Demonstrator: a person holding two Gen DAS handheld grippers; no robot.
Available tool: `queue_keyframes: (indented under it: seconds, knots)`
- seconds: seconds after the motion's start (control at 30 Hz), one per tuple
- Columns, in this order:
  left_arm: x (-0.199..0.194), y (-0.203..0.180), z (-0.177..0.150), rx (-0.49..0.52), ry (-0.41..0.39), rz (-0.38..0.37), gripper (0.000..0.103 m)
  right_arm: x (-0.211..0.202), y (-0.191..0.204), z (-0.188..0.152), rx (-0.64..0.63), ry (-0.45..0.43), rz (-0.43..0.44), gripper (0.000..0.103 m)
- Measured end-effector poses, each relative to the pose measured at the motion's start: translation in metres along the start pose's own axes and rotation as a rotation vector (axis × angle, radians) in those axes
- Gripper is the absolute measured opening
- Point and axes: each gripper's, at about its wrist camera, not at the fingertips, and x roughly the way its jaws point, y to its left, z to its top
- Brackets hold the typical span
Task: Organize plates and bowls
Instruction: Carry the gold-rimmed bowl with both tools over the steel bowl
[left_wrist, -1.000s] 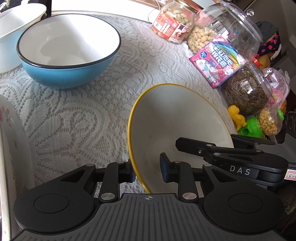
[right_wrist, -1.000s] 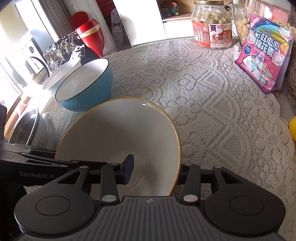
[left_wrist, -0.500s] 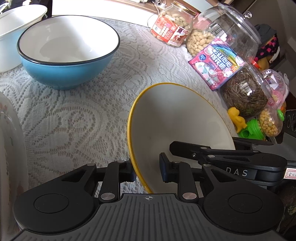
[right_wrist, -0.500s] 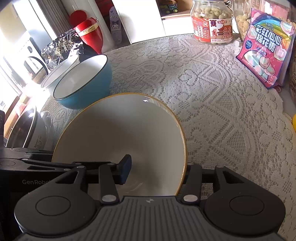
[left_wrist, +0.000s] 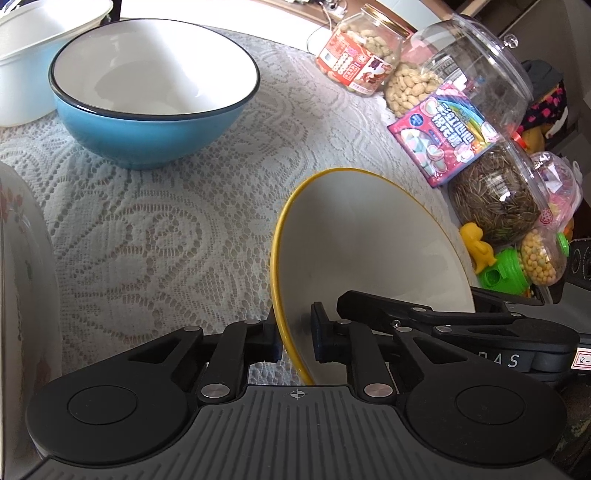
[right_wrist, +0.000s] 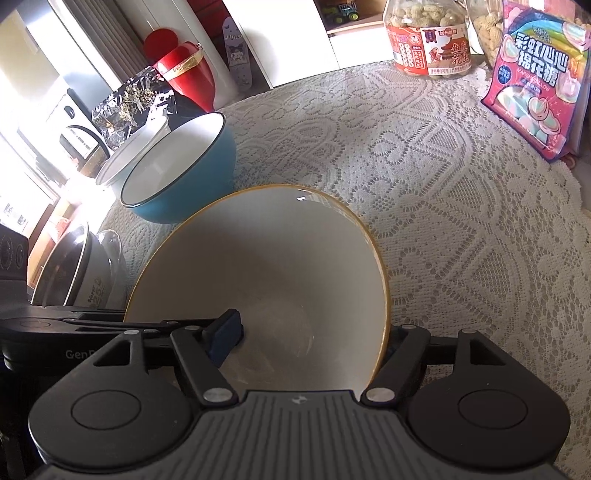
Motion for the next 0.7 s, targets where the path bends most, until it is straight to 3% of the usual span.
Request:
queue_keyframes:
  seconds: [0.07,0.13,0.27,0.3,0.33,0.37,0.47,0.53,0.63,0.7]
  knots:
    - [0.0,0.0,0.0,0.002,0.0,-0.001,0.016,0.0,-0.001,0.0,0.015,0.003,0.011,0.075]
    - [0.0,0.001,0.0,0.003,-0.001,-0.003,0.016,0.0,-0.004,0.002,0.04,0.02,0.061,0.088]
    - [-0.001,0.0,-0.001,0.015,-0.005,-0.001,0.017,0.001,-0.003,0.004,0.022,0.04,0.072,0.089]
    - [-0.001,-0.001,-0.001,0.018,-0.003,0.003,0.018,0.0,-0.003,0.005,0.016,0.045,0.068,0.085]
    - [-0.001,-0.001,-0.001,0.019,0.001,0.007,0.018,-0.004,-0.002,0.006,0.014,0.034,0.057,0.073]
    - [-0.001,-0.002,0.0,0.019,0.007,0.011,0.019,-0.008,0.0,0.006,0.001,0.015,0.034,0.068]
    - [-0.002,-0.003,0.0,0.014,0.014,0.022,0.018,-0.016,0.007,0.005,-0.068,-0.05,-0.087,0.06]
    - [-0.003,-0.005,-0.002,0.008,0.011,0.035,0.018,-0.014,0.008,0.004,-0.084,-0.029,-0.109,0.046]
    - [-0.004,-0.008,-0.003,0.003,0.007,0.055,0.019,-0.006,0.009,0.001,-0.1,0.024,-0.142,0.033]
    - [-0.004,-0.01,-0.003,-0.004,0.014,0.066,0.02,-0.008,0.008,0.0,-0.098,0.018,-0.136,0.033]
